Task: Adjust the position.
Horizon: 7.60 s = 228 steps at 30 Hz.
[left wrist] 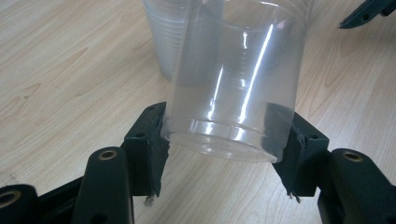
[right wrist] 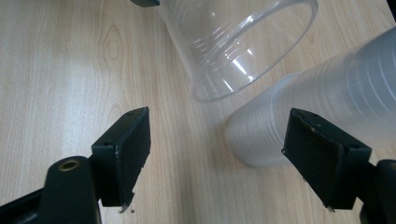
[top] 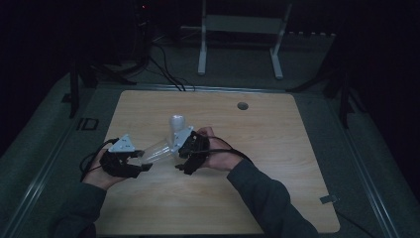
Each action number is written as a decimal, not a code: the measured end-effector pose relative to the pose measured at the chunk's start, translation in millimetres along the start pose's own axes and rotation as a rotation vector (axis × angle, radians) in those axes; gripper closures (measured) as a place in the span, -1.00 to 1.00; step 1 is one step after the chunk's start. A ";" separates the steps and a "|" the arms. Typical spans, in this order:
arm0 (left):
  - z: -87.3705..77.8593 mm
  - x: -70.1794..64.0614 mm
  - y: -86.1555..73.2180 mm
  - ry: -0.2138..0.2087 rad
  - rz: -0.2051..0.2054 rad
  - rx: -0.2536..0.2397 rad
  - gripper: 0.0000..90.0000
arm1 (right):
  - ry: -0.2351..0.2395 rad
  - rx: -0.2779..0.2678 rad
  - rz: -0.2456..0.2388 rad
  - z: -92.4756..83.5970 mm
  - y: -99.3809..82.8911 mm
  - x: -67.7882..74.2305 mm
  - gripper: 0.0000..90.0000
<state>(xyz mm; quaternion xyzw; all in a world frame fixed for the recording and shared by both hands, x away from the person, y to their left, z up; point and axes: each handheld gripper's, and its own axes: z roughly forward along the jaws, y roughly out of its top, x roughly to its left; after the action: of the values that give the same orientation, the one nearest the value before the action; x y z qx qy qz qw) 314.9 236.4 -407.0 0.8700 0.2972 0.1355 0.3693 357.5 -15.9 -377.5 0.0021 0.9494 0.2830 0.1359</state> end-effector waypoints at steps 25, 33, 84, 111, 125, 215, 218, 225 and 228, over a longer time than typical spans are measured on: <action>-2.6 0.0 -4.6 0.008 -0.052 -0.095 -0.06 | -0.022 -0.073 0.084 3.2 -9.1 0.5 -0.44; -2.0 -0.8 -4.7 0.004 -0.070 -0.140 -0.06 | -0.029 -0.089 0.101 3.1 -10.2 0.9 -0.44; 2.1 -1.4 -16.3 -0.039 -0.188 -0.400 -0.06 | -0.049 -0.293 0.283 1.1 -25.7 1.8 -0.39; 2.6 -6.6 -14.0 -0.051 -0.199 -0.491 -0.06 | -0.003 -0.430 0.375 1.3 -23.8 3.3 -0.41; 2.6 -10.3 -11.7 -0.064 -0.189 -0.518 -0.06 | 0.079 -0.553 0.456 0.1 -19.9 -0.4 -0.47; 17.8 -41.7 13.7 0.139 0.013 -0.283 -0.33 | 0.068 -0.552 0.457 -3.9 -2.7 -1.4 -0.28; 19.2 -42.4 14.2 0.134 0.011 -0.284 -0.26 | 0.068 -0.534 0.443 -2.4 -0.9 0.3 -0.28; 21.2 -41.5 13.5 0.112 -0.010 -0.290 -0.09 | 0.071 -0.525 0.442 -1.4 -0.7 0.5 -0.33; 21.6 -40.4 13.0 0.098 -0.021 -0.304 -0.08 | 0.082 -0.538 0.449 -1.8 -1.5 -0.3 -0.38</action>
<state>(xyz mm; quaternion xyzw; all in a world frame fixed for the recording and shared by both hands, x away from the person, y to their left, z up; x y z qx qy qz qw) 298.3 192.1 -413.2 0.7935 0.2999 0.2174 0.4830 357.4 -18.2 -376.8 0.1633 0.8216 0.5455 0.0276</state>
